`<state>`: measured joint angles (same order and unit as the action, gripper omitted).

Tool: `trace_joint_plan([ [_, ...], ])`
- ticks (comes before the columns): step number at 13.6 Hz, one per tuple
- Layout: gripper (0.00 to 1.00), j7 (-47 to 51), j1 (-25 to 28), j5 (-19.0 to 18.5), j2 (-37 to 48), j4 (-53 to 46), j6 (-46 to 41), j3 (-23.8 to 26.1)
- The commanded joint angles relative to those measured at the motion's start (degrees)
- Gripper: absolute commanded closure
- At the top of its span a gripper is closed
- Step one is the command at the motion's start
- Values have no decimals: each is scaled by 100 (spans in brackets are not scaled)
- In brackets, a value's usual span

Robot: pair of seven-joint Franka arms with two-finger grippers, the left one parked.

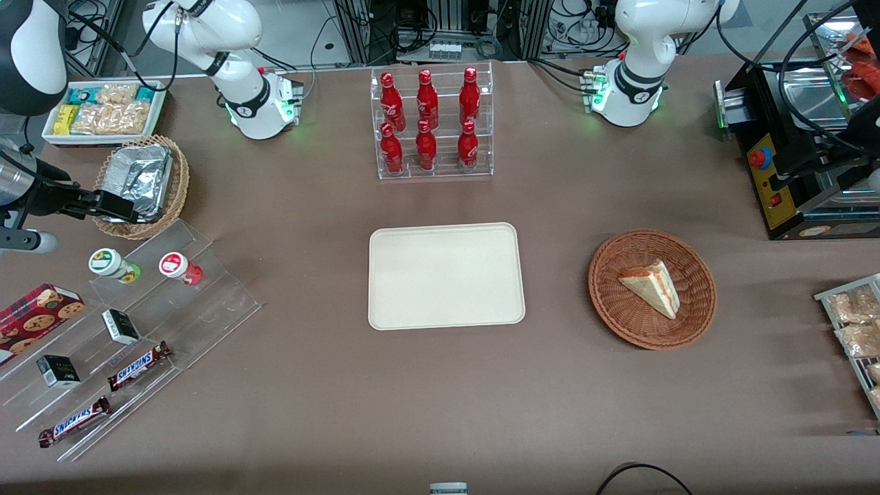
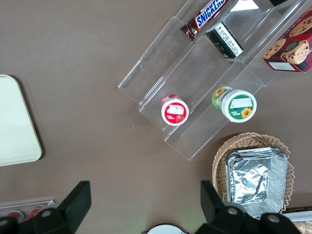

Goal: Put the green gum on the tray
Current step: 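Move the right gripper down toward the acrylic display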

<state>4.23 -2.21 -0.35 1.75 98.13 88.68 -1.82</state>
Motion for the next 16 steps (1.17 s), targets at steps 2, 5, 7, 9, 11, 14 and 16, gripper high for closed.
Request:
trace_joint_plan([
  [2,0,34,27,-79,-105,-154,-158,-11],
  [5,0,-133,18,-88,-79,30,-97,-11],
  [7,0,-308,10,-97,-52,162,-18,-11],
  [9,0,-1218,-43,-97,-43,355,122,-46],
  [11,0,-2168,-287,-97,-61,504,315,-73],
  [14,0,-4090,-552,-123,-78,786,859,-73],
  [16,0,-4807,-675,-263,-96,935,1133,-73],
])
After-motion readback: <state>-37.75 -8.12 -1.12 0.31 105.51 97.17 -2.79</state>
